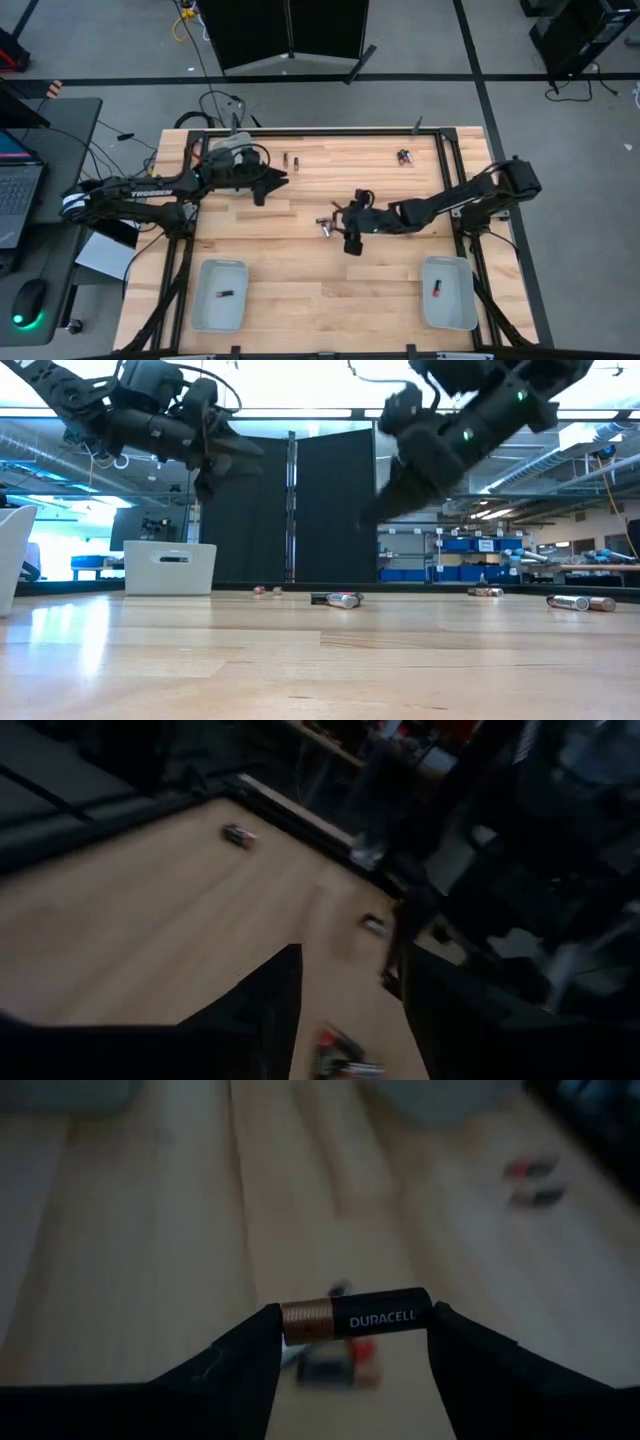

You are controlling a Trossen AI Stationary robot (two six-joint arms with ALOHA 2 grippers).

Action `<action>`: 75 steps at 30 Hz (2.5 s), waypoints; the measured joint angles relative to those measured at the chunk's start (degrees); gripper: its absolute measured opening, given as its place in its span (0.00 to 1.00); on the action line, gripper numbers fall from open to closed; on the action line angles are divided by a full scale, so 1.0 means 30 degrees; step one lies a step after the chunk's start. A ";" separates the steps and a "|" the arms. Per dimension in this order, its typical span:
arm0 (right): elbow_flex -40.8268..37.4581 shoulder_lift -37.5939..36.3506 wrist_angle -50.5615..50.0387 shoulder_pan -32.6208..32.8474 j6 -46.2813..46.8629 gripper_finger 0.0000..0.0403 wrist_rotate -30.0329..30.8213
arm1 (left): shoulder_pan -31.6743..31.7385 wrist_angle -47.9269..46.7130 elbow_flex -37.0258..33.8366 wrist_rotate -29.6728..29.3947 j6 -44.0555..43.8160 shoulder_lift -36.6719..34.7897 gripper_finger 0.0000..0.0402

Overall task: Sort batteries
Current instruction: Put the black-brown battery into the bottom left gray bin

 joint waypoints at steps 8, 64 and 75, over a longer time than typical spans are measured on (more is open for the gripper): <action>0.0022 -0.0879 0.4110 -0.0648 -0.3792 0.58 0.0549 | -0.0930 0.1282 -0.0080 0.0922 -0.1931 0.0730 0.43; 0.0036 -0.0872 0.5987 -0.1129 -0.7379 0.68 0.4091 | -0.3024 0.8017 0.4853 0.3965 -0.1284 0.8540 0.13; 0.0036 -0.0872 0.4420 -0.1156 -0.6752 0.47 0.3172 | -0.4325 -0.7312 0.6335 0.2878 0.3483 0.1546 0.13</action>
